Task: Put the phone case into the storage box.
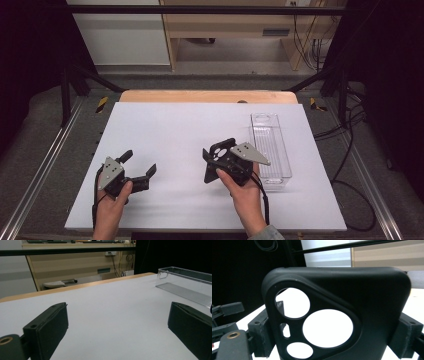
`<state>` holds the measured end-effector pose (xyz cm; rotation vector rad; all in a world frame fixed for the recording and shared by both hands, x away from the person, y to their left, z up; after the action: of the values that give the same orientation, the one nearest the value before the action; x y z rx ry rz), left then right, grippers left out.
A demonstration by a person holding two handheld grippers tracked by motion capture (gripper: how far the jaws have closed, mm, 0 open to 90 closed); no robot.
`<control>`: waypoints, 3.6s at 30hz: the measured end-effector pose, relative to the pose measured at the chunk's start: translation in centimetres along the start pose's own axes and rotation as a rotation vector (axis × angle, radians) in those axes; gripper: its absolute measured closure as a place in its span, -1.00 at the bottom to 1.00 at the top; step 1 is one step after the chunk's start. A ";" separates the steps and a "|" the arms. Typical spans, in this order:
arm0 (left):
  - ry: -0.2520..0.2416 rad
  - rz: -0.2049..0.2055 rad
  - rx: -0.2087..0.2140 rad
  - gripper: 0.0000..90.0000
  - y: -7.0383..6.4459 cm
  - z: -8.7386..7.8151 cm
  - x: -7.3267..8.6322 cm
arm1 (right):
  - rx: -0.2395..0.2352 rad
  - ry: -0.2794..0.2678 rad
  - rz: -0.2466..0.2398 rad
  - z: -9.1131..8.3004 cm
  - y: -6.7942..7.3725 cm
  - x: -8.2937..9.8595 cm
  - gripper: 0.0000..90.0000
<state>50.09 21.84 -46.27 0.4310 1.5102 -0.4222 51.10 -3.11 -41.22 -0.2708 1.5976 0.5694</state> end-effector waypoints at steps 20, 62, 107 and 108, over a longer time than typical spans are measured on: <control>-0.013 -0.018 -0.025 -0.94 0.8 -0.1 0.3 | 0.032 -0.014 -0.010 1.0 -0.9 -1.7 -0.69; -0.005 -0.058 -0.059 -0.94 2.1 -0.4 0.7 | 0.254 -0.045 -0.066 4.7 -11.2 -12.1 -0.69; -0.002 -0.065 -0.050 -0.94 2.2 -0.2 1.1 | 0.472 -0.019 -0.157 7.6 -21.1 -10.4 -0.69; -0.002 -0.065 -0.049 -0.94 2.2 -0.2 1.1 | 0.479 -0.019 -0.156 7.6 -21.3 -10.3 -0.69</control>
<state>51.10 23.83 -47.31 0.3435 1.5329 -0.4351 69.47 -18.89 -35.51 -0.0282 1.6259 0.0606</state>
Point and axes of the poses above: each handheld gripper's, and its own axes: z roughly forward along the jaws, x roughly out of its underside, y roughly to its left, the point moved 9 cm from there along z, roughly forward along the jaws, and after that the axes turned 11 degrees about -y, right-handed, at the moved point
